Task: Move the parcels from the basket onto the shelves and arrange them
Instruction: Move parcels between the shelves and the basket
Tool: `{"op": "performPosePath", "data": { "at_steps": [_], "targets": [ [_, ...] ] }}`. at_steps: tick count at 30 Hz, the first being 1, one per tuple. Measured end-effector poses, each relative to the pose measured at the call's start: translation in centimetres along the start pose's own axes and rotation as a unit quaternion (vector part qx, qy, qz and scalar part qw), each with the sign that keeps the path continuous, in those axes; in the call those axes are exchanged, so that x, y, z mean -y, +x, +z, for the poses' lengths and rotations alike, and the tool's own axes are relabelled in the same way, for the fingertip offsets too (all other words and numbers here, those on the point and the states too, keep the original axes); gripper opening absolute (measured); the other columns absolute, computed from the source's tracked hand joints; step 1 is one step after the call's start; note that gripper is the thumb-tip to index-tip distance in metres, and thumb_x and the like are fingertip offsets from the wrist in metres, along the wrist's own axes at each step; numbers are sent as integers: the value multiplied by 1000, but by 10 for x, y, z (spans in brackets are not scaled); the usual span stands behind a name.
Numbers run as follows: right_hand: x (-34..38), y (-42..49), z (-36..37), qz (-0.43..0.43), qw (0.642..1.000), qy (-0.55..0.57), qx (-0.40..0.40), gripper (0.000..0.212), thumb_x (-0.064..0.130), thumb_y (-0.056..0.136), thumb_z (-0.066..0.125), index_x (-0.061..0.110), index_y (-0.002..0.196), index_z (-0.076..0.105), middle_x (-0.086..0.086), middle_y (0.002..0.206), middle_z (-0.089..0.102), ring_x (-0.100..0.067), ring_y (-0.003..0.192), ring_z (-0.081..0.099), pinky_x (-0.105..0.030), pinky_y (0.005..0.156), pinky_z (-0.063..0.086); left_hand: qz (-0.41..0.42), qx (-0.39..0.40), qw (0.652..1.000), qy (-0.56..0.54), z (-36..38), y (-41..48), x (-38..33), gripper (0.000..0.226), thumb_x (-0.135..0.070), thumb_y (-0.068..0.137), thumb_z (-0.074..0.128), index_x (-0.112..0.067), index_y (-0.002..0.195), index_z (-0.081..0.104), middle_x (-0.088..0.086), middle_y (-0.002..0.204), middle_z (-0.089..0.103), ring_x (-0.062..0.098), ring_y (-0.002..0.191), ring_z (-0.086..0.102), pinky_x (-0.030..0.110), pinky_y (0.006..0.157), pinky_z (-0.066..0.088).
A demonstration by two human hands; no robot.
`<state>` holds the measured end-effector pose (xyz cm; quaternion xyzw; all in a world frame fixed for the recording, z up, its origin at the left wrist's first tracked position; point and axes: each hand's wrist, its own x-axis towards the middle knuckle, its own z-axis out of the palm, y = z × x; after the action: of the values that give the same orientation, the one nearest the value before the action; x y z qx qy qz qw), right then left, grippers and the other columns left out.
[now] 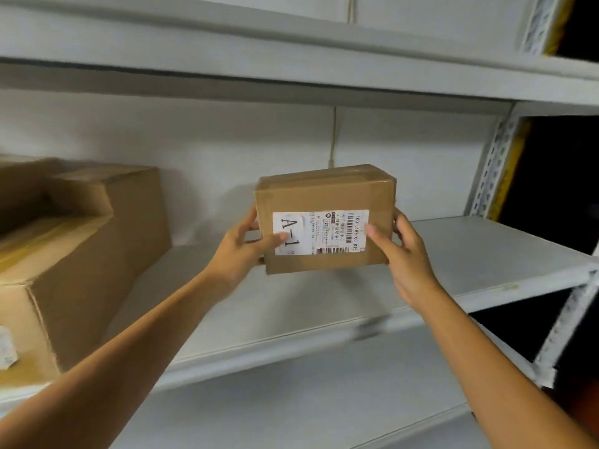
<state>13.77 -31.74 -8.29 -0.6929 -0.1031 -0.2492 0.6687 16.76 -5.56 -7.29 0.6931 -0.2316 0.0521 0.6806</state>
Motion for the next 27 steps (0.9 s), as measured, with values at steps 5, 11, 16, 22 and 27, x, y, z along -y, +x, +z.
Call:
{"op": "performPosePath", "data": {
  "at_steps": [5, 11, 16, 22, 27],
  "targets": [
    [16, -35, -24, 1, 995, -38, -94, 48, 43, 82, 71, 32, 127, 60, 12, 107, 71, -6, 100, 68, -22, 79, 55, 13, 88, 996, 2, 27, -2, 11, 71, -36, 72, 78, -44, 134, 46, -15, 126, 62, 14, 109, 64, 26, 76, 55],
    [37, -94, -88, 37, 983, -61, -170, 48, 53, 81, 62, 35, 125, 57, 8, 120, 68, -12, 114, 63, -43, 101, 49, 17, 174, 984, -22, 107, -15, 5, 102, -38, 61, 85, -46, 145, 28, -9, 142, 45, 23, 125, 52, 46, 107, 41],
    [61, -151, -162, 53, 967, -81, -237, 44, 48, 82, 62, 36, 124, 56, 8, 121, 68, -10, 111, 64, -39, 94, 53, 18, 265, 962, -62, 194, -27, -1, 99, -32, 67, 83, -41, 148, 26, -15, 128, 59, 22, 118, 59, 38, 95, 52],
    [79, -253, -256, 110, 926, -103, -347, 50, 45, 85, 65, 30, 131, 52, 6, 118, 69, -14, 109, 66, -33, 77, 59, -35, 381, 922, -62, 316, -67, -1, 109, -54, 50, 84, -50, 143, 28, -15, 128, 59, 14, 116, 58, 40, 88, 55],
    [89, -361, -329, 159, 883, -124, -424, 39, 44, 91, 61, 35, 128, 51, 8, 118, 68, -14, 103, 68, -33, 72, 60, -71, 461, 883, -51, 425, -132, 12, 105, -51, 52, 88, -53, 139, 30, -18, 120, 63, 11, 106, 64, 34, 81, 58]
  ]
}}
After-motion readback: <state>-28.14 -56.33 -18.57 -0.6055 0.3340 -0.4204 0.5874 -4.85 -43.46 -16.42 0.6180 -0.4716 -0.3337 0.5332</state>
